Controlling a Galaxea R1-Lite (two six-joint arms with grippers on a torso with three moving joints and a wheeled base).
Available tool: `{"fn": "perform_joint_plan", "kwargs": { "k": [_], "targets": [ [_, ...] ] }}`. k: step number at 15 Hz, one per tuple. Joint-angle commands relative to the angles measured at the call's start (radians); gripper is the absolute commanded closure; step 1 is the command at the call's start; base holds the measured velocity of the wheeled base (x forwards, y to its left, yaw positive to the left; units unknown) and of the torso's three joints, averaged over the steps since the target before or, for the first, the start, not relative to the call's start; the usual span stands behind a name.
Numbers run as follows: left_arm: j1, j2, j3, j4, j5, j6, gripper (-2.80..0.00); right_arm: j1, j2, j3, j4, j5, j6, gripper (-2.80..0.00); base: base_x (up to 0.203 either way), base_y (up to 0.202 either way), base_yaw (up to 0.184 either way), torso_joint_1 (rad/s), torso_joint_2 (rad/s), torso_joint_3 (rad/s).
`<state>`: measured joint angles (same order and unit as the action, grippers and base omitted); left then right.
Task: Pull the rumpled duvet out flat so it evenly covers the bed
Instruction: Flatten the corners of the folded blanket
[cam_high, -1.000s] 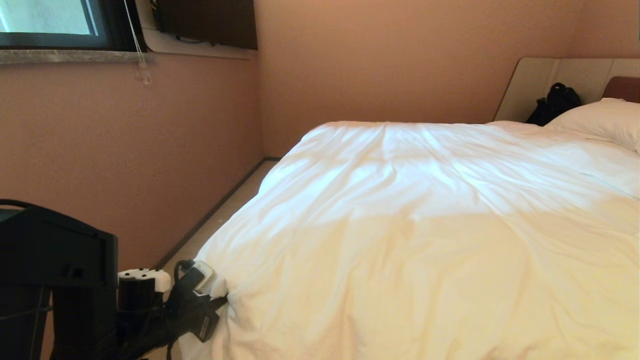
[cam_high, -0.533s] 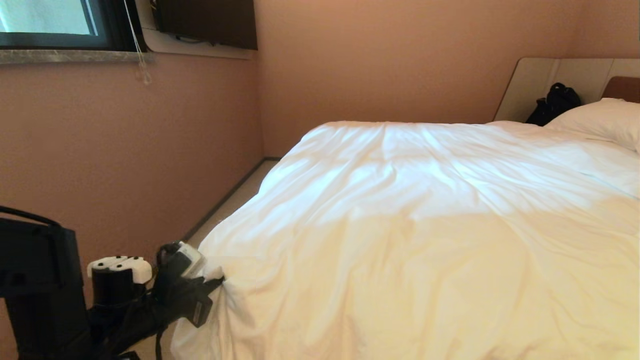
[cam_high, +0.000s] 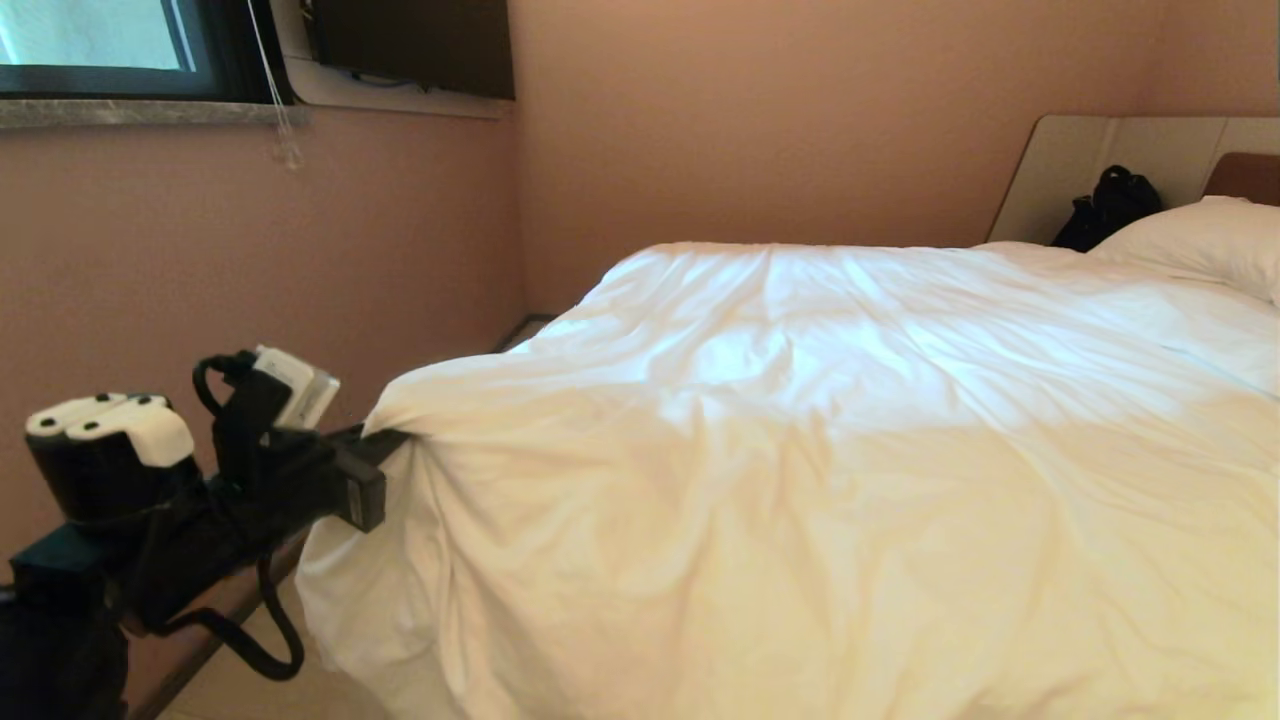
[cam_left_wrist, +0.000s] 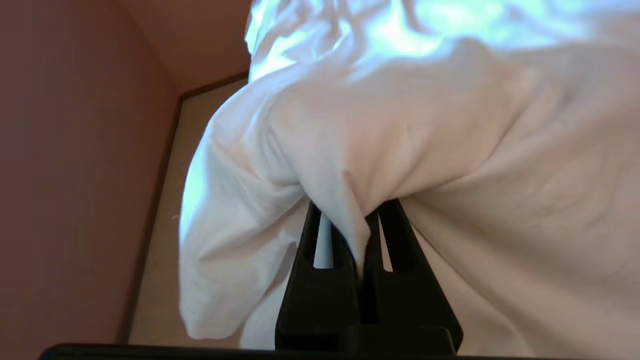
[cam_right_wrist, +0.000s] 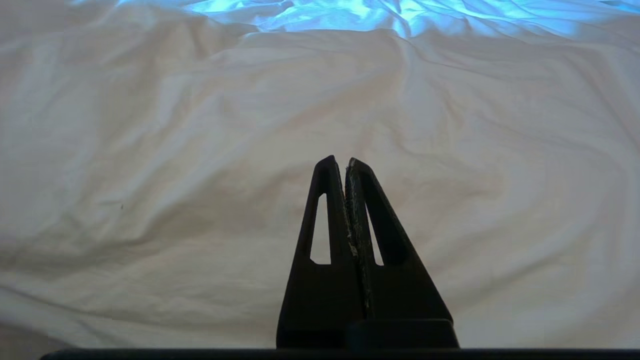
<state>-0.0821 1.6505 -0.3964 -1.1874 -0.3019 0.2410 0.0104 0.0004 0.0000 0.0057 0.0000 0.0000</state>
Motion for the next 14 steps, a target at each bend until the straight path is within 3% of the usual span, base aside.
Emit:
{"fn": "perform_joint_plan", "kwargs": {
  "k": [1, 3, 4, 8, 10, 14],
  "targets": [
    [-0.001, -0.122, -0.116, 0.188, -0.001, -0.081, 0.0, 0.0, 0.001, 0.0, 0.0, 0.0, 0.0, 0.0, 0.0, 0.0, 0.0, 0.0, 0.0, 0.0],
    [-0.011, -0.132, -0.226, 0.331, -0.001, -0.199, 0.0, 0.0, 0.001, 0.0, 0.0, 0.0, 0.0, 0.0, 0.0, 0.0, 0.0, 0.0, 0.0, 0.0],
    [-0.034, -0.114, -0.245, 0.346, 0.001, -0.229, 0.0, 0.0, 0.001, 0.0, 0.0, 0.0, 0.0, 0.0, 0.0, 0.0, 0.0, 0.0, 0.0, 0.0],
    [-0.124, -0.111, -0.314, 0.36, 0.016, -0.236, 0.0, 0.0, 0.001, 0.0, 0.0, 0.0, 0.0, 0.0, 0.0, 0.0, 0.0, 0.0, 0.0, 0.0],
    [-0.173, -0.121, -0.347, 0.37, 0.082, -0.236, 0.0, 0.0, 0.001, 0.0, -0.001, 0.0, 0.0, 0.0, 0.0, 0.0, 0.0, 0.0, 0.0, 0.0],
    [-0.219, -0.142, -0.446, 0.452, 0.123, -0.249, 0.0, 0.0, 0.001, 0.0, 0.0, 0.0, 0.0, 0.0, 0.0, 0.0, 0.0, 0.0, 0.0, 0.0]
  ]
}}
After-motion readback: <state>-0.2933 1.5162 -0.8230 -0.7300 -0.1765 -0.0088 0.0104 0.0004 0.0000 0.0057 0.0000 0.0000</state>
